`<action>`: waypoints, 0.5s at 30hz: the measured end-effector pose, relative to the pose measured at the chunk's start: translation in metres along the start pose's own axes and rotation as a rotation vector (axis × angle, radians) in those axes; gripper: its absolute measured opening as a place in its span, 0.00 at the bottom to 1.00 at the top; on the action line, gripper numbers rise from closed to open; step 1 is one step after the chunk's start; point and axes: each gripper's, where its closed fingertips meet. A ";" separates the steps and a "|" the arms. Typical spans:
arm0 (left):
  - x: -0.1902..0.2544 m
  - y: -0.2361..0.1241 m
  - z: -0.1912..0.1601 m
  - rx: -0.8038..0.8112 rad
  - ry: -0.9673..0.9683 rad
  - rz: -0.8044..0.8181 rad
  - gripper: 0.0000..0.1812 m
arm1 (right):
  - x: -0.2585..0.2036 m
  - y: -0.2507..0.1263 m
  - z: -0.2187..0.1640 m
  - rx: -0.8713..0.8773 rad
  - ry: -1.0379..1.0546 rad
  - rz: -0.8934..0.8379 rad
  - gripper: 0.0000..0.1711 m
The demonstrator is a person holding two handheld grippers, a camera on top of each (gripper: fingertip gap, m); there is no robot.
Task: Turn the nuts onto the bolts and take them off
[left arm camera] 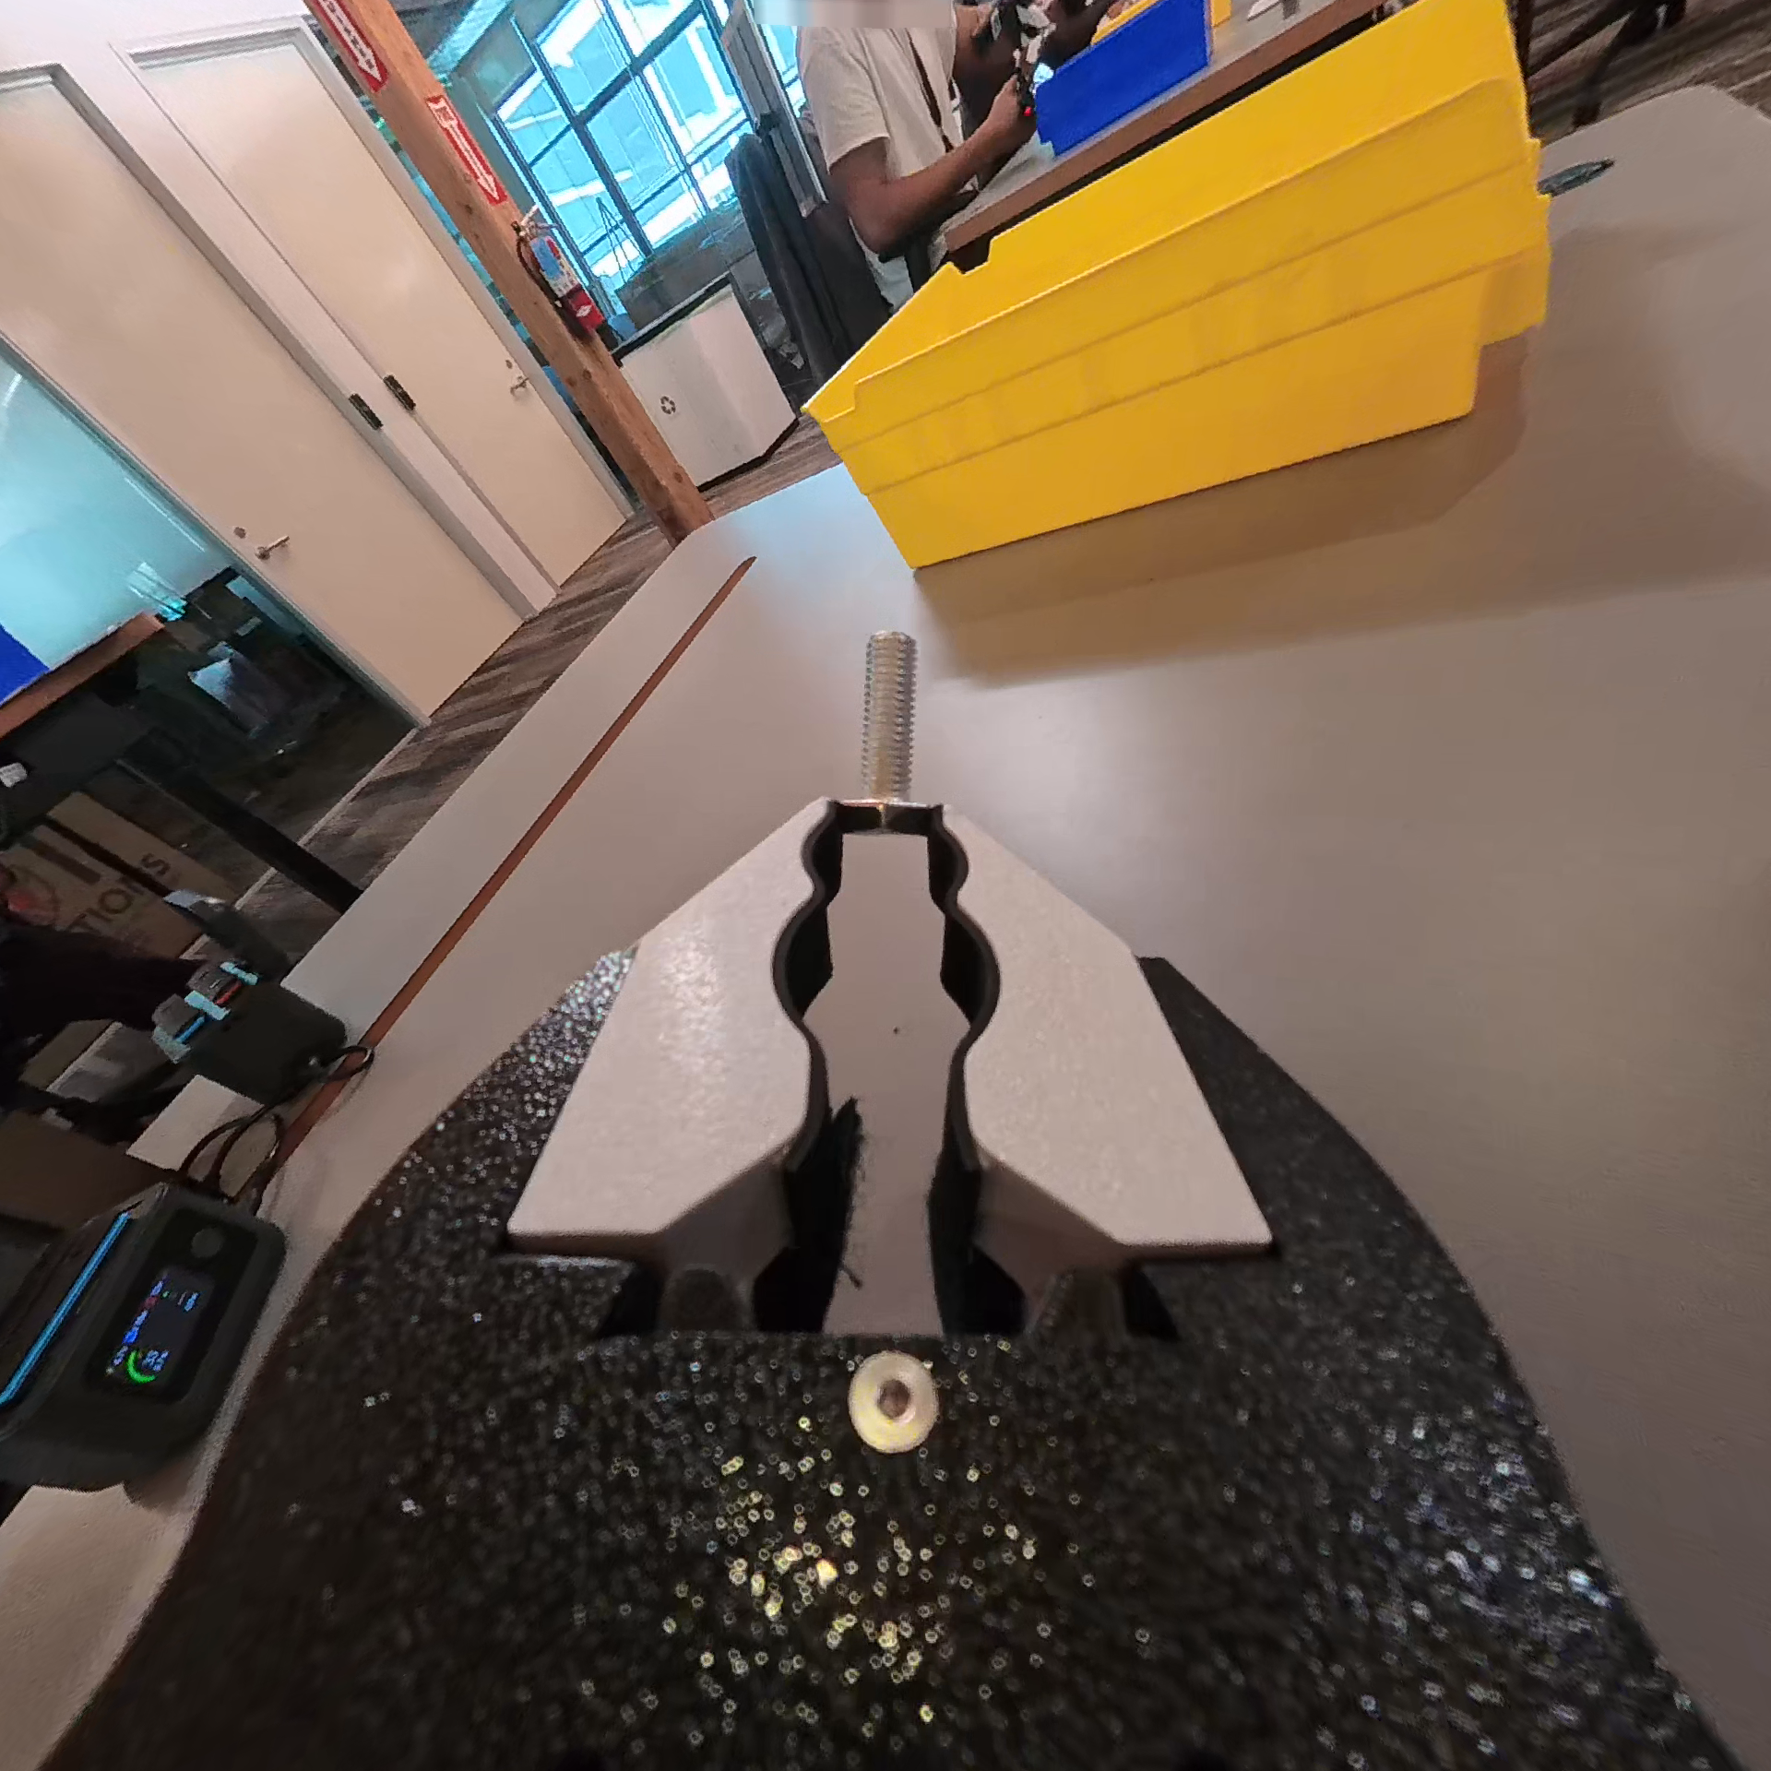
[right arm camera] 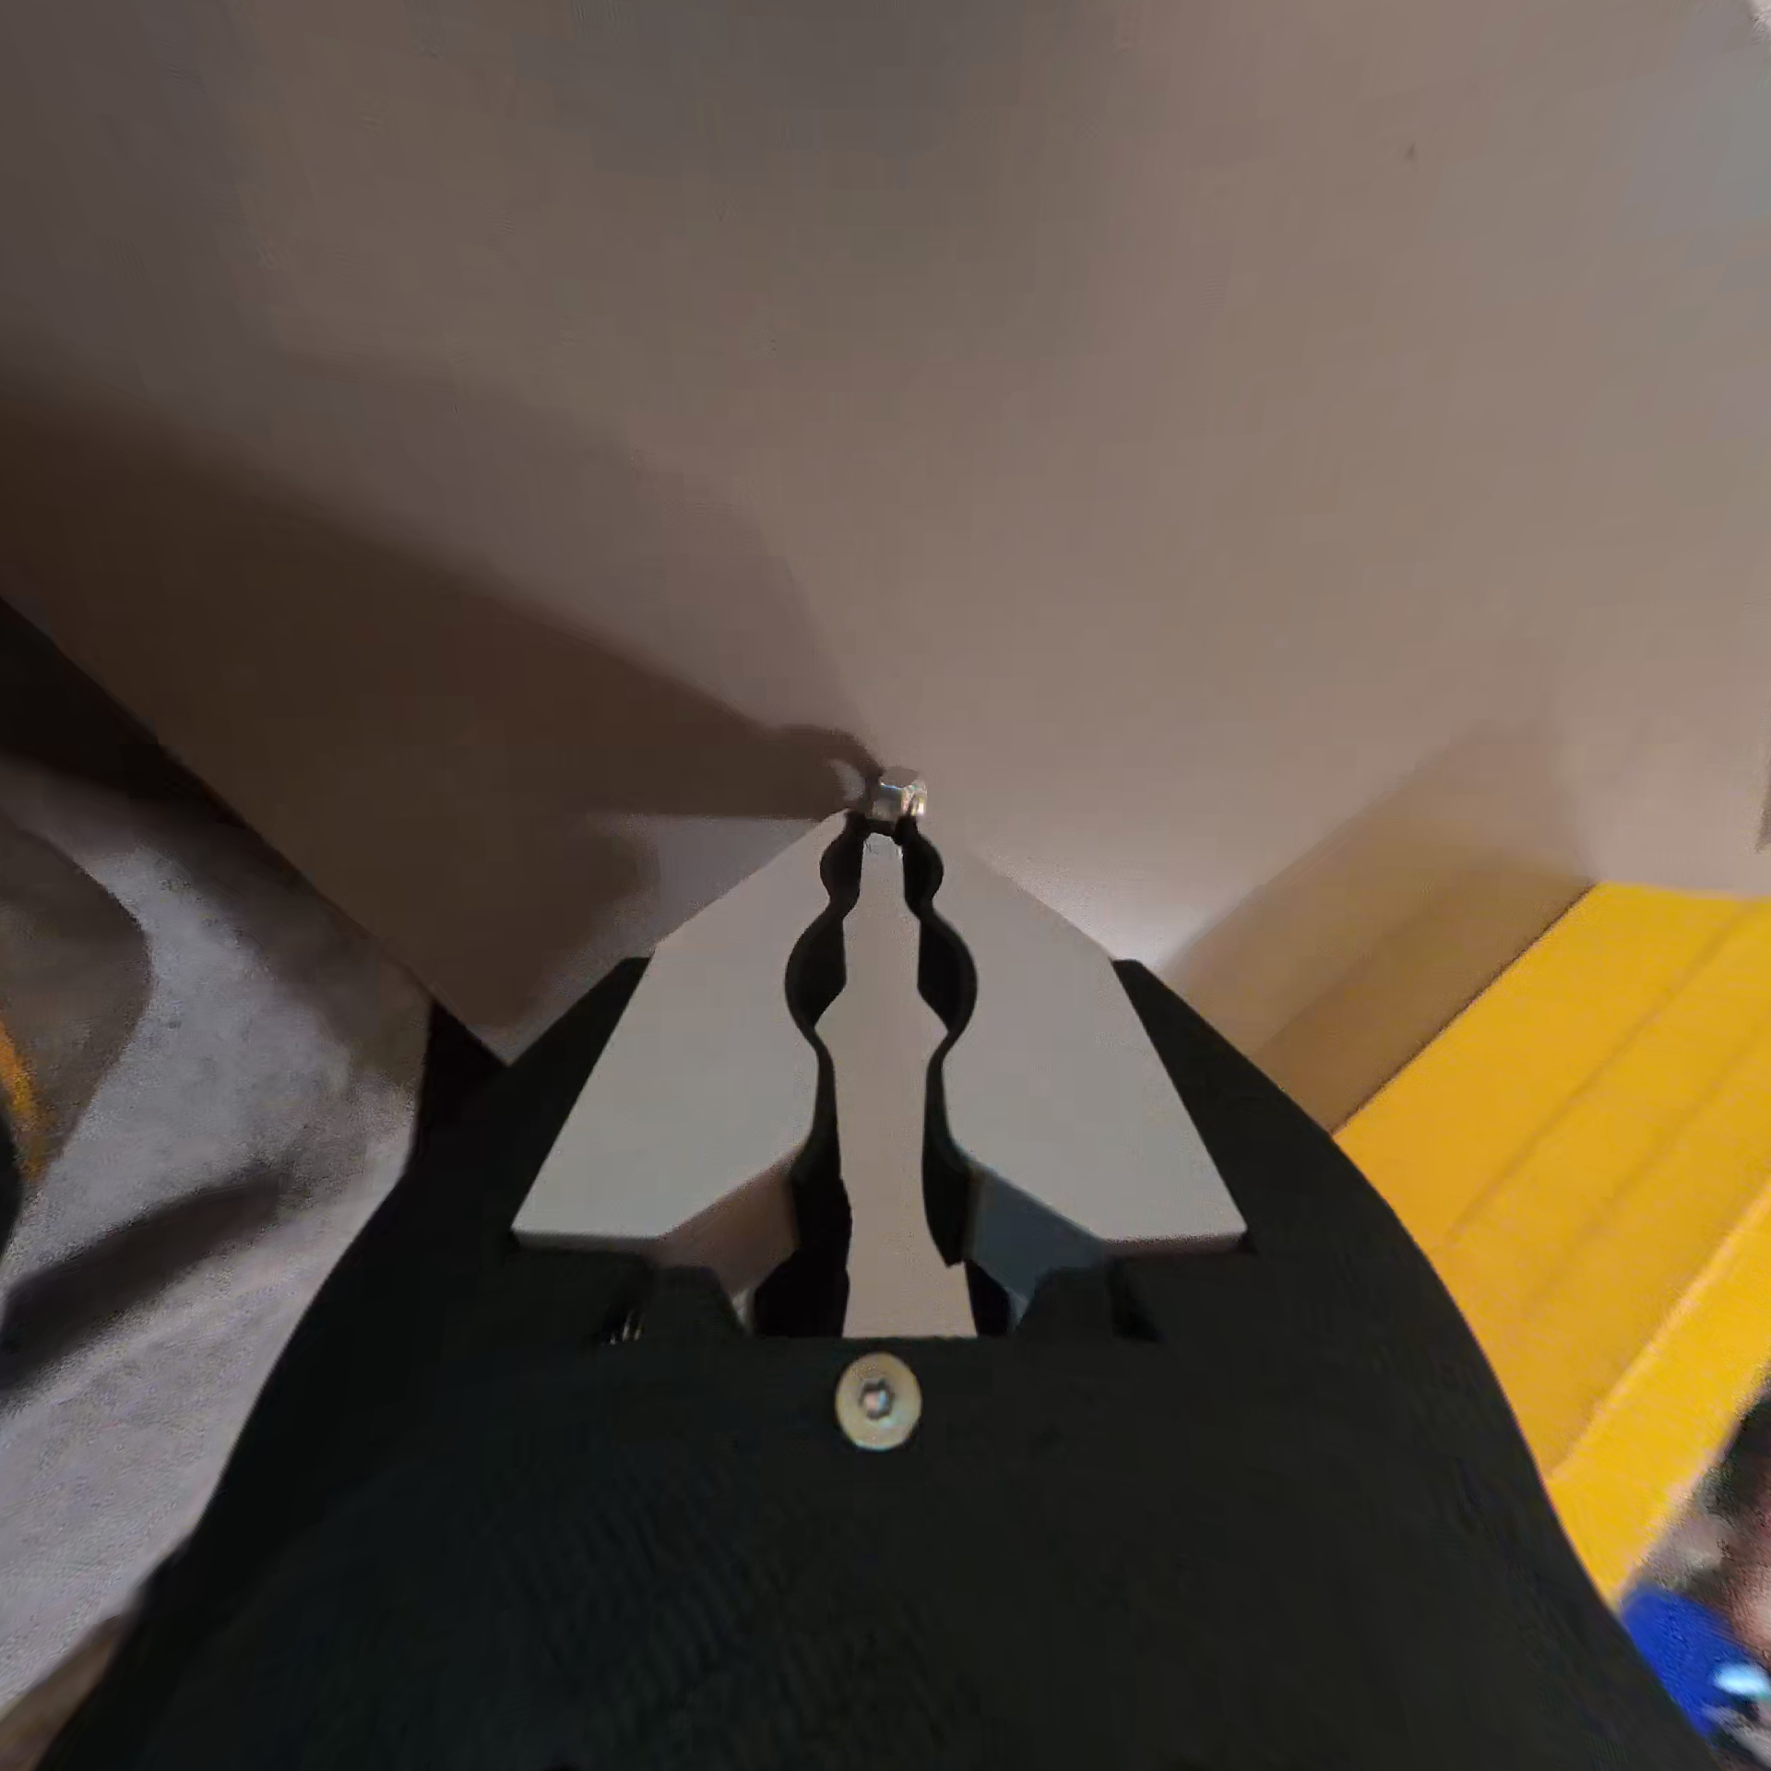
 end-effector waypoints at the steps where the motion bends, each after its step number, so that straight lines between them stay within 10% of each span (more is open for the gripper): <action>1: 0.000 0.000 0.000 -0.001 -0.002 -0.003 0.08 | -0.002 0.000 0.002 0.001 -0.058 -0.008 0.04; 15: 0.003 0.001 0.000 0.000 -0.024 -0.030 0.08 | -0.002 -0.007 0.003 0.045 0.154 0.343 0.15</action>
Point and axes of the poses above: each gripper's, where its closed fingertips meet, y out along the fingers, z out of its top, x = y × z across the jaws, and after that the axes turned 4 degrees about -x, right-handed
